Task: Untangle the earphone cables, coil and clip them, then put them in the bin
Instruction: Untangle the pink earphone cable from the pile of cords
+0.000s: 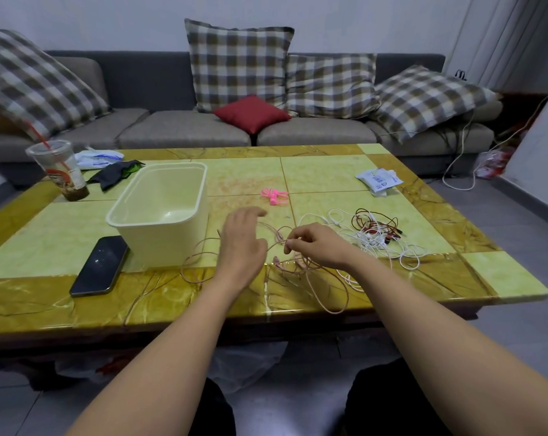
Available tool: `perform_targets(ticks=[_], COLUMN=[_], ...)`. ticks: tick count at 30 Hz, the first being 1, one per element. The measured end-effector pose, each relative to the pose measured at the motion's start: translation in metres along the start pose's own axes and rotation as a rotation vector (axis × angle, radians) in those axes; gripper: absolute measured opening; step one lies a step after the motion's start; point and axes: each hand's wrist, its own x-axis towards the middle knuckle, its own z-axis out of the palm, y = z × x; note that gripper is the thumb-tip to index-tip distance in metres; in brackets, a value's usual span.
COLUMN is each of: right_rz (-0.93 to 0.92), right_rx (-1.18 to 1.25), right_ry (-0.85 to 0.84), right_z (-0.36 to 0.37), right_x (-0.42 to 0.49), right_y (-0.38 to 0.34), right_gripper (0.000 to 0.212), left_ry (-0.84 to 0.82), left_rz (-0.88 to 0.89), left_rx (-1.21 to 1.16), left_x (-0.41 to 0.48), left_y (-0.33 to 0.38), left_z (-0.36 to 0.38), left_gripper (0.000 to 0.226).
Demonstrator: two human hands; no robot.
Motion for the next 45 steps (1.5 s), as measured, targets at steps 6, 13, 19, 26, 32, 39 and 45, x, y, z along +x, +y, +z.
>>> perform_targets(ticks=[6, 13, 19, 26, 32, 39, 45], right_rz=[-0.030, 0.061, 0.049, 0.343, 0.580, 0.212, -0.060], right_rx=[0.097, 0.184, 0.511, 0.707, 0.255, -0.085, 0.313], right_ry=[0.066, 0.128, 0.416, 0.691, 0.504, 0.466, -0.286], right_z=[0.001, -0.013, -0.016, -0.028, -0.024, -0.014, 0.014], right_x=[0.002, -0.001, 0.002, 0.005, 0.011, 0.010, 0.001], right_y=[0.000, 0.010, 0.009, 0.029, 0.068, 0.019, -0.021], right_gripper=[0.019, 0.034, 0.020, 0.026, 0.020, 0.050, 0.028], left_ry=[-0.255, 0.042, 0.110, 0.265, 0.367, 0.239, 0.351], left_rz=[-0.115, -0.400, -0.562, -0.700, -0.768, -0.477, -0.504], left_rx=[-0.151, -0.173, -0.302, -0.397, -0.304, -0.318, -0.388], left_x=[0.000, 0.008, 0.013, 0.012, 0.008, 0.007, 0.008], left_y=[0.013, 0.004, 0.003, -0.007, -0.020, -0.007, -0.009], left_z=[0.015, 0.003, -0.002, -0.004, -0.006, 0.000, -0.006], left_gripper=[0.022, 0.025, 0.019, 0.017, 0.017, 0.015, 0.016])
